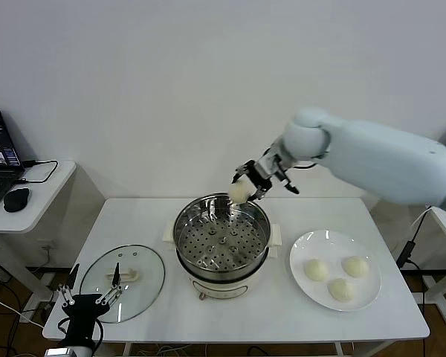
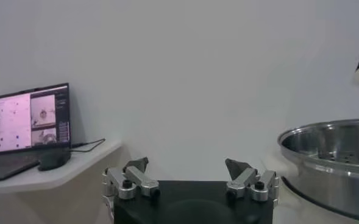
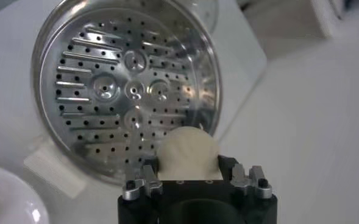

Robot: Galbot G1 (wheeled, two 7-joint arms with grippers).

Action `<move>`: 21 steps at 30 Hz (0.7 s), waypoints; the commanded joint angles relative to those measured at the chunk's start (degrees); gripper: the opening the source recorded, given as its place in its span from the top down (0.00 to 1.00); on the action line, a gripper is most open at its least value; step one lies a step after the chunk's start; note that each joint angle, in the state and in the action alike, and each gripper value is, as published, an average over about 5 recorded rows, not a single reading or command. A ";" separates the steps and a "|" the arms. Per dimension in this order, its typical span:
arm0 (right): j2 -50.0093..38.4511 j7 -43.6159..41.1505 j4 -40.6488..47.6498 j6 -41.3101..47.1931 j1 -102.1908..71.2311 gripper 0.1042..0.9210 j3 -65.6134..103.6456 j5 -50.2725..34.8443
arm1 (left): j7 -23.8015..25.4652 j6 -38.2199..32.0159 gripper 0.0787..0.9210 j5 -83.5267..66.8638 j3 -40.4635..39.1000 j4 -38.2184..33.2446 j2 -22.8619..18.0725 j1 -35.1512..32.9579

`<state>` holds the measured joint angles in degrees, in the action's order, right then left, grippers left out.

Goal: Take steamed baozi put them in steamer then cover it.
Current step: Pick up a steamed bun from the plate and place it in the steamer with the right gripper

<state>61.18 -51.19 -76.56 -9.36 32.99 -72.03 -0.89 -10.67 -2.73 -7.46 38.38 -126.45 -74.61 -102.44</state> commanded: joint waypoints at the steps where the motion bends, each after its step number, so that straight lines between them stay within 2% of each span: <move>1: 7.16 2.84 5.27 -8.97 -3.59 0.38 -3.13 11.61 | 0.01 0.07 0.12 0.03 0.31 -0.58 -0.03 -0.06; 21: 10.03 7.54 12.81 -15.56 -9.69 0.37 -0.83 22.61 | 0.06 0.04 0.12 -0.11 0.46 -1.13 -0.13 -0.09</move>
<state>69.92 -44.87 -66.84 -22.13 25.23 -73.00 16.56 -10.61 -2.66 -7.58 38.83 -127.51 -74.77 -102.56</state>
